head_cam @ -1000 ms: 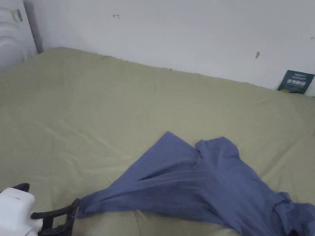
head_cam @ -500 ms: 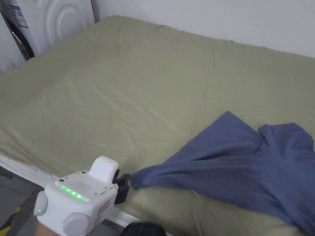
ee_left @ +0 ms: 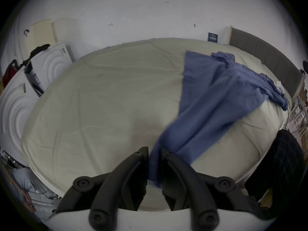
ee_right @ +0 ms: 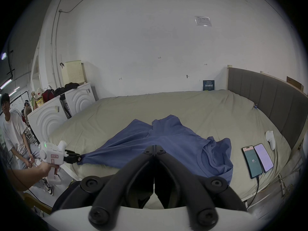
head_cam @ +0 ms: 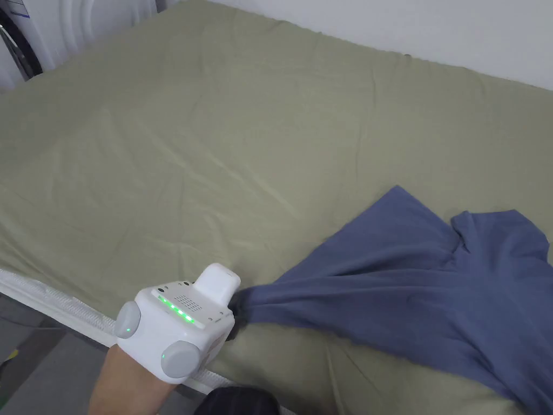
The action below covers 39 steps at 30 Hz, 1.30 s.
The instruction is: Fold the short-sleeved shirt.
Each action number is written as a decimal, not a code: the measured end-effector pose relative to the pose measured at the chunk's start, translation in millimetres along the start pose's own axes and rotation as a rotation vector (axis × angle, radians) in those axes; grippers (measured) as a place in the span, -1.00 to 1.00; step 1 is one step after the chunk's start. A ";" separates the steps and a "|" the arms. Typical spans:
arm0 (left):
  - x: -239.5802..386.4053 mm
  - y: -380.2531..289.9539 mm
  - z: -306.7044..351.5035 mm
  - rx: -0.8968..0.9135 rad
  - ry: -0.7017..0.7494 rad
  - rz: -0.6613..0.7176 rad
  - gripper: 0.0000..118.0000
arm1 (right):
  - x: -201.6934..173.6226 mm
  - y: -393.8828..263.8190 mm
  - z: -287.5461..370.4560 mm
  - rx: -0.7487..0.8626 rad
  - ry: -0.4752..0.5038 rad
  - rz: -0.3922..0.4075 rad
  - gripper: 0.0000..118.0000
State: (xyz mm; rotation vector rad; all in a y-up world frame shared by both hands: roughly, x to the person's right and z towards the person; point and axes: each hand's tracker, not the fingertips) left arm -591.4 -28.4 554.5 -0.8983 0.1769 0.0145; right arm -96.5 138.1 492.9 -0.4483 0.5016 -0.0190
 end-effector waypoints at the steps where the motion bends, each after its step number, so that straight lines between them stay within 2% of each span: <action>1: 0.3 -1.5 -1.6 -0.009 -0.011 0.007 -0.79 | 2.4 0.8 0.4 0.000 0.002 -0.002 -1.00; 3: -3.9 -0.7 4.0 0.003 -0.051 0.087 -0.99 | 4.3 2.6 0.1 -0.002 0.005 -0.005 -1.00; 5: -9.9 -0.1 12.6 0.018 -0.095 0.165 -1.00 | 5.9 5.4 -2.0 -0.005 0.006 -0.004 -1.00; 8: -6.4 4.2 34.4 0.058 -0.060 0.130 -1.00 | 10.8 11.5 -11.6 -0.025 0.004 0.015 -1.00; 13: 0.7 13.7 56.9 0.085 -0.076 0.165 -1.00 | 34.9 22.5 -57.0 -0.117 -0.010 0.071 -1.00; 17: 9.8 20.4 61.4 0.090 -0.067 0.161 -1.00 | 72.0 33.4 -124.3 -0.209 -0.020 0.120 -1.00; 22: 26.5 28.3 66.3 0.078 -0.056 0.158 -1.00 | 118.2 61.8 -238.3 -0.360 -0.028 0.195 -1.00; 24: 29.9 32.4 67.0 0.073 -0.049 0.167 -1.00 | 132.9 68.8 -281.4 -0.365 -0.044 0.230 -0.95; 25: 31.9 33.9 66.9 0.065 -0.050 0.172 -1.00 | 147.2 67.5 -309.7 -0.402 -0.006 0.241 -0.89; 26: 34.5 34.7 67.2 0.063 -0.044 0.173 -1.00 | 153.8 70.1 -330.1 -0.435 0.023 0.244 -0.71; 27: 36.6 39.0 68.0 0.054 -0.043 0.174 -1.00 | 157.6 72.3 -352.3 -0.457 0.019 0.257 -0.21; 28: 39.2 41.4 67.9 0.044 -0.040 0.171 -1.00 | 159.4 73.0 -371.5 -0.495 0.015 0.269 0.44; 29: 42.0 43.4 67.7 0.041 -0.031 0.169 -1.00 | 161.8 73.7 -386.0 -0.503 0.013 0.276 1.00; 30: 44.4 45.6 67.5 0.034 -0.028 0.168 -1.00 | 161.8 75.6 -398.3 -0.472 -0.001 0.294 1.00; 35: 46.4 55.6 66.5 0.020 -0.018 0.171 -1.00 | 171.6 62.3 -449.7 -0.577 -0.025 0.351 1.00; 37: 48.0 58.3 66.8 0.015 -0.013 0.170 -1.00 | 166.8 58.1 -450.6 -0.584 -0.050 0.338 1.00; 39: 45.8 59.2 66.2 0.013 -0.013 0.172 -1.00 | 162.2 51.5 -452.4 -0.557 0.010 0.359 1.00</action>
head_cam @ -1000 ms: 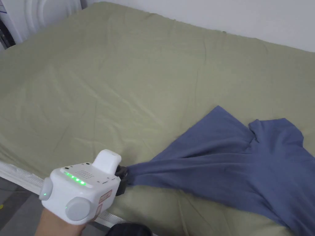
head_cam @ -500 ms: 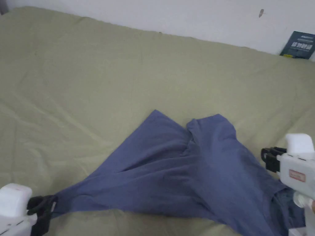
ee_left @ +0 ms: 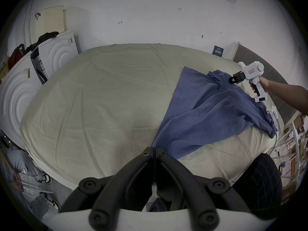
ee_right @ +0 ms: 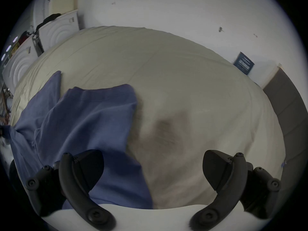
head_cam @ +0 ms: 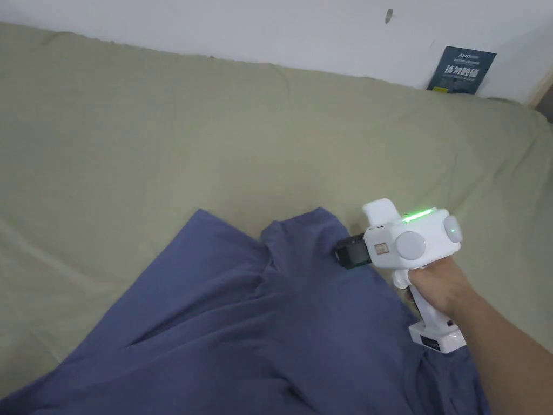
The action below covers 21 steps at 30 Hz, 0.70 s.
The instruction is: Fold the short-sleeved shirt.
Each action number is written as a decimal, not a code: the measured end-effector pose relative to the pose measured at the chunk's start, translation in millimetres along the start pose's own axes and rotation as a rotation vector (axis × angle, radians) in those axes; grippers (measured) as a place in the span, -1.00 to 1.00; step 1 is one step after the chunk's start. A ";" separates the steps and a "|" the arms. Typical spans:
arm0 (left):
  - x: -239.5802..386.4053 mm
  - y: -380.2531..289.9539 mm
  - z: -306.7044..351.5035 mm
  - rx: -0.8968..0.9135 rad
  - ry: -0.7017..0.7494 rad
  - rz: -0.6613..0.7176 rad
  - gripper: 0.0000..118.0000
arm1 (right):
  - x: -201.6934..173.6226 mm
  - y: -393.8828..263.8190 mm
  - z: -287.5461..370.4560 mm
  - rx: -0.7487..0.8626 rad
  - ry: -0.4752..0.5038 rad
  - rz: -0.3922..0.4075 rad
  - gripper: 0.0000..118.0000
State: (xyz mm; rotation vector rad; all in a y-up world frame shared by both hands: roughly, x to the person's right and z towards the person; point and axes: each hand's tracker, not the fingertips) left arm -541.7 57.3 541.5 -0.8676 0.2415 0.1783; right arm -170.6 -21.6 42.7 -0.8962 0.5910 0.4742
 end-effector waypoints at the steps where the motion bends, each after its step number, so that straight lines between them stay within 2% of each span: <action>1: -0.8 0.4 -0.6 -0.001 0.004 -0.002 -1.00 | -3.5 -1.7 -1.1 0.017 0.032 0.004 1.00; 2: -0.7 1.2 -1.5 -0.004 0.005 -0.003 -1.00 | -3.2 -4.4 -7.6 0.015 0.079 0.001 0.90; 4: -2.9 1.0 -3.7 -0.007 0.011 -0.005 -1.00 | -10.6 -10.4 -6.7 -0.003 0.129 -0.007 0.13; 5: -4.5 1.1 -5.4 -0.009 0.011 -0.002 -1.00 | -8.3 -16.0 -0.4 0.027 0.093 -0.009 -0.43; 6: -5.2 1.5 -7.0 -0.009 0.009 0.005 -1.00 | -12.3 -14.8 15.0 0.067 0.140 -0.011 -1.00; 7: -6.6 2.5 -9.5 -0.009 -0.001 0.014 -1.00 | -8.4 -15.5 19.7 0.042 0.189 -0.059 -1.00; 8: -9.5 2.7 -12.2 -0.009 -0.007 0.014 -1.00 | -7.8 -21.0 35.2 0.093 0.098 -0.048 -1.00; 10: -11.7 8.3 -16.8 -0.002 0.000 0.010 -1.00 | 2.5 -16.4 49.8 0.101 0.189 -0.100 -1.00; 12: -16.9 17.2 -16.6 0.031 -0.010 0.027 -1.00 | 4.9 -13.2 80.5 0.164 0.142 -0.084 -1.00; 13: -20.2 24.7 -16.0 0.060 -0.022 0.044 -1.00 | 8.7 -11.0 99.4 0.194 0.168 -0.120 -1.00; 14: -23.5 34.9 -14.3 0.072 -0.036 0.057 -1.00 | 8.8 -12.0 119.5 0.219 0.146 -0.152 -1.00; 17: -27.7 65.2 0.1 0.169 -0.072 0.101 -1.00 | 12.5 -4.3 179.9 0.289 0.128 -0.152 -1.00; 21: -28.8 122.5 31.1 0.307 -0.127 0.074 -1.00 | 7.5 21.4 270.9 0.407 0.089 -0.125 -1.00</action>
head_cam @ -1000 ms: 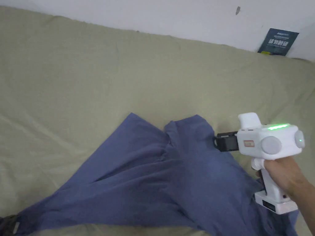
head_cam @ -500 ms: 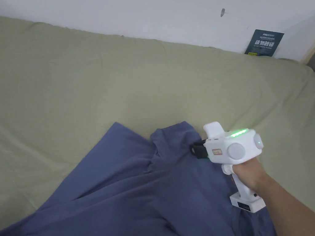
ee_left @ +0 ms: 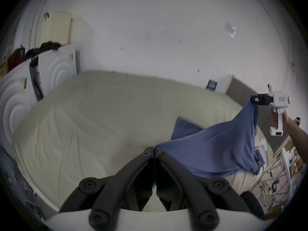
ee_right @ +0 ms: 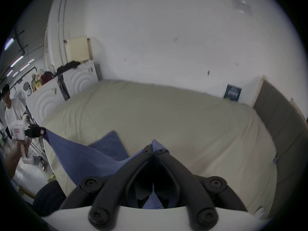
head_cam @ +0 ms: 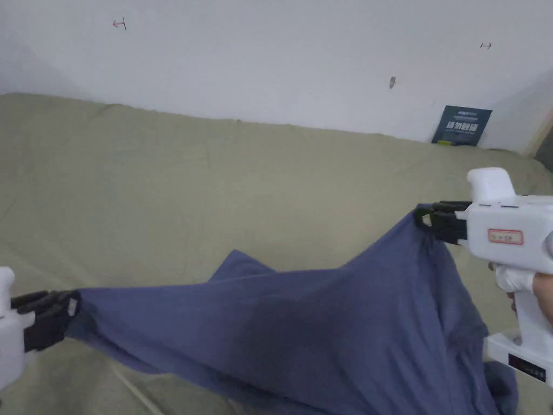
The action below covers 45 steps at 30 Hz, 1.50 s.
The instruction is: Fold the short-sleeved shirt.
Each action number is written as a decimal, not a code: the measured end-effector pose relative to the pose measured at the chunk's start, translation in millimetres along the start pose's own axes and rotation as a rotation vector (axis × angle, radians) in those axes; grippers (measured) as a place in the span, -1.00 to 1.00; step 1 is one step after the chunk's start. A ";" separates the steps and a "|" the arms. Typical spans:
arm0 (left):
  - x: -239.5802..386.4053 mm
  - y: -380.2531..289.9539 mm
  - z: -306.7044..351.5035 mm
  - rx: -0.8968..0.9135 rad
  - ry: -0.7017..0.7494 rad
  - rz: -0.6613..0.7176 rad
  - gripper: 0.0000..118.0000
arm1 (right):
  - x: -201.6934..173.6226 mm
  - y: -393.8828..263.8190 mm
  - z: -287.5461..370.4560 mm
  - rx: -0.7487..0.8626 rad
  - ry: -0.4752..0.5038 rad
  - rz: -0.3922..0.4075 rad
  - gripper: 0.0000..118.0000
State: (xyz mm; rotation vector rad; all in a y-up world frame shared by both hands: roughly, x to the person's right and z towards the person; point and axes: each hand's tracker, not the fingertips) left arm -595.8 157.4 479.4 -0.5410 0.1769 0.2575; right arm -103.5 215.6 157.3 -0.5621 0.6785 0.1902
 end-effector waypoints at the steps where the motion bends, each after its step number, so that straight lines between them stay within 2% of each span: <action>1: 2.7 18.2 3.3 0.034 -0.007 -0.015 -1.00 | 5.1 9.7 20.2 0.042 -0.022 -0.023 -1.00; 4: 14.8 73.7 12.9 0.137 -0.006 -0.060 -1.00 | 8.0 57.1 67.1 0.133 -0.058 -0.053 -1.00; 6: 20.7 111.5 17.2 0.184 -0.032 -0.077 -1.00 | 6.2 98.1 96.2 0.188 -0.101 -0.027 -1.00; 8: 28.2 154.1 18.3 0.219 -0.030 -0.095 -1.00 | 11.0 133.0 120.9 0.237 -0.111 -0.040 -1.00; 13: 44.5 244.6 16.7 0.301 0.012 -0.153 -1.00 | 26.1 209.3 165.1 0.357 -0.186 -0.015 -1.00; 22: 59.4 383.7 11.6 0.405 0.115 -0.182 -1.00 | 46.7 318.3 161.1 0.469 -0.248 -0.009 -1.00; 25: 76.8 411.0 8.7 0.439 0.187 -0.205 -1.00 | 40.6 338.2 153.0 0.495 -0.260 -0.001 -1.00; 27: 80.5 428.4 5.2 0.431 0.186 -0.195 -1.00 | 39.3 351.2 145.6 0.511 -0.252 -0.020 -1.00; 34: 78.5 445.3 -42.1 0.416 0.200 -0.127 -1.00 | 47.8 356.1 107.7 0.539 -0.275 -0.045 -1.00; 37: 75.6 420.8 -57.6 0.421 0.199 -0.074 -1.00 | 56.9 343.5 82.9 0.522 -0.260 -0.060 -1.00; 42: 60.5 376.4 -120.0 0.389 0.217 -0.075 -1.00 | 65.8 293.3 44.5 0.518 -0.235 -0.123 -1.00; 45: 66.0 350.4 -130.8 0.392 0.184 -0.054 -1.00 | 73.9 280.5 32.9 0.524 -0.219 -0.134 -1.00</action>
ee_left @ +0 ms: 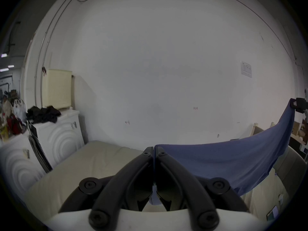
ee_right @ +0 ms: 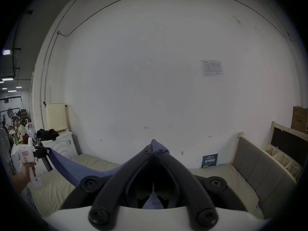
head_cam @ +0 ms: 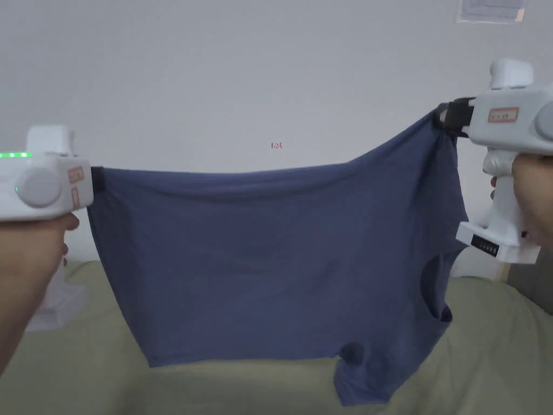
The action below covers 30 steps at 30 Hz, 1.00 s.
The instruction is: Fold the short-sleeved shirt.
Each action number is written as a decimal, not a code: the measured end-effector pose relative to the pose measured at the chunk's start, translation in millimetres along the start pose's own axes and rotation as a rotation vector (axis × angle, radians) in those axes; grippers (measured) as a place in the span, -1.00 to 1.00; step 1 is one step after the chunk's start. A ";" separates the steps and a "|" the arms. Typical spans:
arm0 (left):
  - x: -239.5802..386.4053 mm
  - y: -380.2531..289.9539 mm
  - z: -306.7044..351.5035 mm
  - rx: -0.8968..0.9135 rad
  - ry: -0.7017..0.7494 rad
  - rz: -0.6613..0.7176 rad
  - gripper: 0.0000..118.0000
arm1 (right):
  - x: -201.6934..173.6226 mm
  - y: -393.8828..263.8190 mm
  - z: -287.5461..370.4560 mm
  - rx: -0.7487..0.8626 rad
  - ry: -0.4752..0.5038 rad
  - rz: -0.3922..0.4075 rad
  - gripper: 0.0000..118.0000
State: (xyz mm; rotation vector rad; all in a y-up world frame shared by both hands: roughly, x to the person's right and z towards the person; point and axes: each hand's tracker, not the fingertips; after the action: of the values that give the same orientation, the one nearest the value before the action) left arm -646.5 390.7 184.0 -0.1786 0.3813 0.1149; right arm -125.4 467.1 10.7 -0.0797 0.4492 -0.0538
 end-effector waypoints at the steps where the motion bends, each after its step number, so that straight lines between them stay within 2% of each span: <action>1: -0.9 -4.7 -1.9 -0.022 -0.018 0.017 -1.00 | 3.1 -2.6 0.4 0.001 0.009 -0.002 -1.00; 4: -6.3 -19.6 7.7 -0.026 -0.024 0.015 -1.00 | 2.9 -11.5 14.3 -0.012 0.016 -0.009 -1.00; 10: -27.4 -60.9 54.9 -0.022 -0.103 0.051 -1.00 | 2.3 -51.6 88.1 -0.006 0.091 -0.059 -1.00; 12: -34.9 -91.7 94.4 -0.027 -0.115 0.040 -1.00 | 0.0 -72.6 124.2 -0.013 0.094 -0.054 -1.00; 16: -46.3 -161.5 153.9 -0.086 -0.131 -0.049 -1.00 | -9.2 -123.4 192.3 -0.074 0.176 -0.062 -1.00; 18: -55.1 -195.9 185.1 -0.112 -0.144 0.003 -1.00 | -15.3 -159.8 228.5 -0.101 0.172 -0.053 -1.00; 20: -44.2 -233.1 247.0 -0.160 -0.158 0.021 -1.00 | -23.3 -205.8 267.5 -0.171 0.179 -0.012 -1.00; 21: -43.9 -253.8 262.1 -0.221 -0.183 -0.017 -1.00 | -26.6 -228.2 284.7 -0.208 0.190 0.009 -1.00; 22: -42.5 -276.7 278.8 -0.248 -0.149 -0.056 -1.00 | -30.5 -251.0 301.9 -0.246 0.193 0.045 -1.00; 23: -56.4 -305.8 284.1 -0.245 -0.154 -0.040 -1.00 | -34.3 -276.1 320.0 -0.265 0.185 0.047 -1.00; 24: -63.7 -325.4 290.3 -0.312 -0.168 -0.024 -1.00 | -37.4 -299.7 336.1 -0.311 0.218 0.048 -1.00; 27: -74.0 -375.9 307.8 -0.448 -0.170 0.001 -1.00 | -43.9 -373.3 377.1 -0.443 0.214 0.064 -1.00; 30: -74.5 -411.8 318.6 -0.507 -0.148 -0.070 -1.00 | -31.6 -451.9 401.7 -0.601 0.182 0.082 -1.00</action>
State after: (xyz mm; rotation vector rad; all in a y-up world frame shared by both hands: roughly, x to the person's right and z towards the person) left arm -541.1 44.2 565.4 -0.6793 0.1915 0.1533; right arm 5.6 45.5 425.1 -0.6505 0.6387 0.1574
